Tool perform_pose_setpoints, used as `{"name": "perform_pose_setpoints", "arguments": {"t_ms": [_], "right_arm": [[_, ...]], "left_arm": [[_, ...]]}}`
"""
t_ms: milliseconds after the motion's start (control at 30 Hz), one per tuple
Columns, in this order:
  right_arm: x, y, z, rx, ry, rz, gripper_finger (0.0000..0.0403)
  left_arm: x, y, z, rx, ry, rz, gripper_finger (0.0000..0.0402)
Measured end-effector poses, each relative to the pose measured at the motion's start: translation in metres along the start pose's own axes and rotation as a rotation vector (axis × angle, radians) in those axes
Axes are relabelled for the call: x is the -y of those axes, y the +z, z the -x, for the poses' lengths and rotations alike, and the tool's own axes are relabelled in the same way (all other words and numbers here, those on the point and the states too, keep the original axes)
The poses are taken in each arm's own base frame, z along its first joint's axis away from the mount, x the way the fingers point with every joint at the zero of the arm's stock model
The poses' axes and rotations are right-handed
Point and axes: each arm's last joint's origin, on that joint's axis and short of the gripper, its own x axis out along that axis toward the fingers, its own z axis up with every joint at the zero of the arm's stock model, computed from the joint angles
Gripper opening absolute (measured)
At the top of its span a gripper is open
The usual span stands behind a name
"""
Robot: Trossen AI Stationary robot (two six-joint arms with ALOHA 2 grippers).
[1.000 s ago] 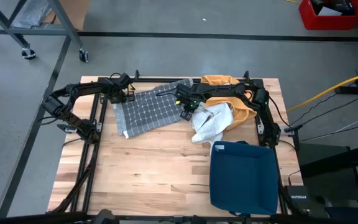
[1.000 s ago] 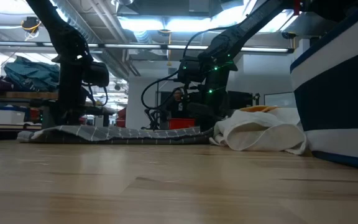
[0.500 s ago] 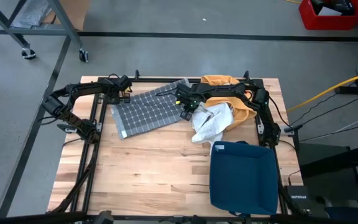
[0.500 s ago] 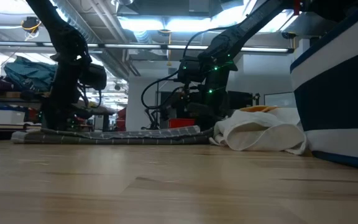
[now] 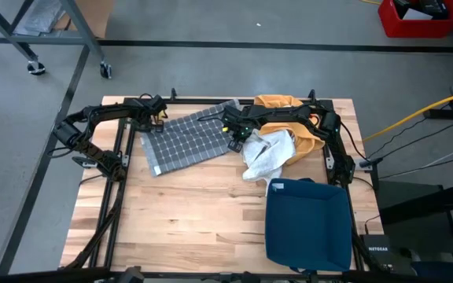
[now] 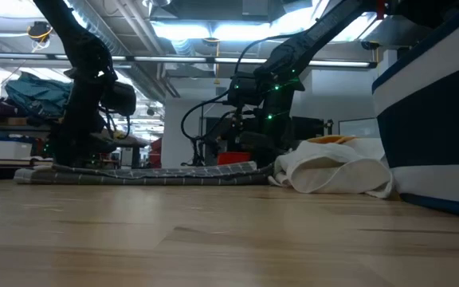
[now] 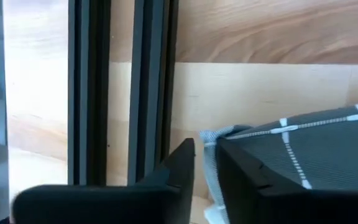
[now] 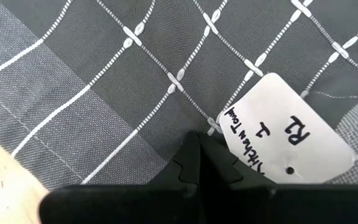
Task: Fold towel
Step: Fold the gray towel
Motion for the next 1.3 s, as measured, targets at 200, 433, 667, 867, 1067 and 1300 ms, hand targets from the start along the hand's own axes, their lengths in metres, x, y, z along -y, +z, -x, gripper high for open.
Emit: {"name": "perform_pose_setpoints", "arguments": {"t_ms": [200,433,667,867,1067,1300], "right_arm": [[0.0,0.001,0.0,0.007,0.0,0.0,0.0003],[0.0,0.001,0.0,0.011,0.001,-0.001,0.0004],[0.0,0.001,0.0,0.013,0.001,-0.001,0.0073],[0.0,0.004,-0.001,0.039,0.004,-0.002,0.0146],[0.0,0.009,0.0,0.098,0.008,-0.052,0.0165],[-0.001,0.022,0.012,0.142,0.015,-0.062,0.0151]], "left_arm": [[-0.001,-0.001,0.0,-0.014,0.01,-0.01,0.0132],[-0.003,-0.001,0.008,0.011,-0.027,-0.041,0.0119],[-0.014,0.0,0.029,0.089,-0.124,-0.001,0.008],[-0.025,-0.003,0.046,0.126,-0.236,-0.051,0.0064],[-0.03,-0.011,0.061,0.136,-0.364,-0.193,0.0048],[-0.022,-0.029,0.071,0.093,-0.444,-0.428,0.002]]}}
